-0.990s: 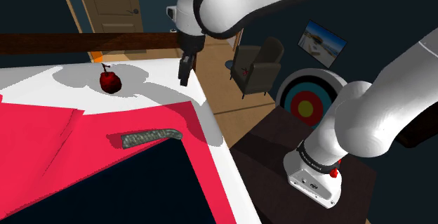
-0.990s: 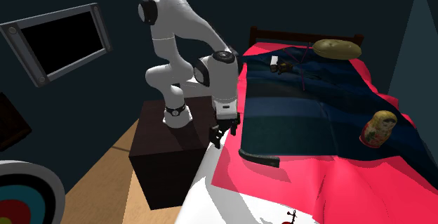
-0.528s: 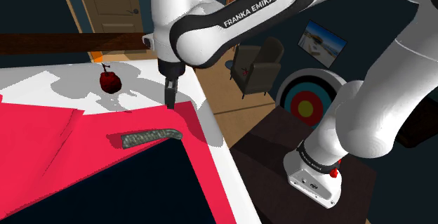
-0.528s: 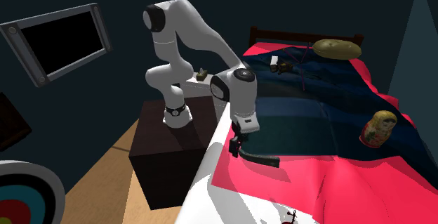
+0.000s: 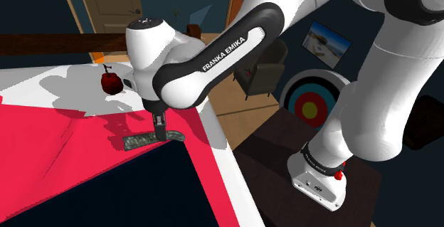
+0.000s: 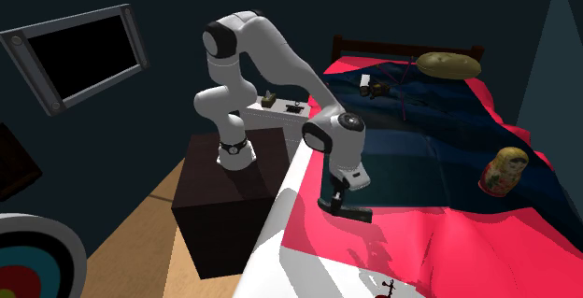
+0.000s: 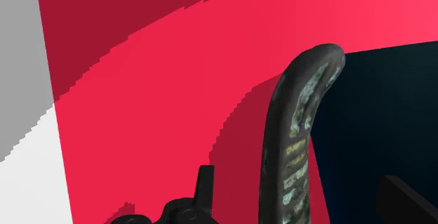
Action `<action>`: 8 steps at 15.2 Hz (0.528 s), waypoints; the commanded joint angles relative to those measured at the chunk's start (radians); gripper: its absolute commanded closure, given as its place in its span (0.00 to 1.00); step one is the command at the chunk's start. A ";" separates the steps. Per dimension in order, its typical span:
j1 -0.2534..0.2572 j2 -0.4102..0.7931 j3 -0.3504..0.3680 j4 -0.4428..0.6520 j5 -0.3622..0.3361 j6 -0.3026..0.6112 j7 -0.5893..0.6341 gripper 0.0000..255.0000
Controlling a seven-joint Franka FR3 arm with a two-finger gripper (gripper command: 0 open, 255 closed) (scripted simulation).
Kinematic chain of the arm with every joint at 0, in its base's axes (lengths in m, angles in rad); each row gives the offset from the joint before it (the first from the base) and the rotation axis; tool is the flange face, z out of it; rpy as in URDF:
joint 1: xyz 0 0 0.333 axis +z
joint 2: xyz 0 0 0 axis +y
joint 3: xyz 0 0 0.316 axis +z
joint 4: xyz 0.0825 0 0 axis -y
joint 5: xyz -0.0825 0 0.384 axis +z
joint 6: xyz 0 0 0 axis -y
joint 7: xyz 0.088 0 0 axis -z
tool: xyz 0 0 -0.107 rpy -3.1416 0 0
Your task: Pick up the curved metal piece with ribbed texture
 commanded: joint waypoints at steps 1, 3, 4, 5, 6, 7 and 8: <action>0.007 0.024 0.003 0.000 -0.009 0.017 -0.005 0.00; 0.010 0.044 0.000 -0.004 -0.019 0.040 0.001 0.00; 0.012 0.054 -0.003 -0.006 -0.024 0.052 0.004 0.00; 0.013 0.064 -0.005 -0.007 -0.029 0.063 0.007 0.00; 0.015 0.075 -0.007 -0.009 -0.034 0.074 0.011 0.00; 0.017 0.085 -0.010 -0.010 -0.039 0.085 0.014 0.00; 0.018 0.091 -0.011 -0.010 -0.042 0.092 0.016 0.00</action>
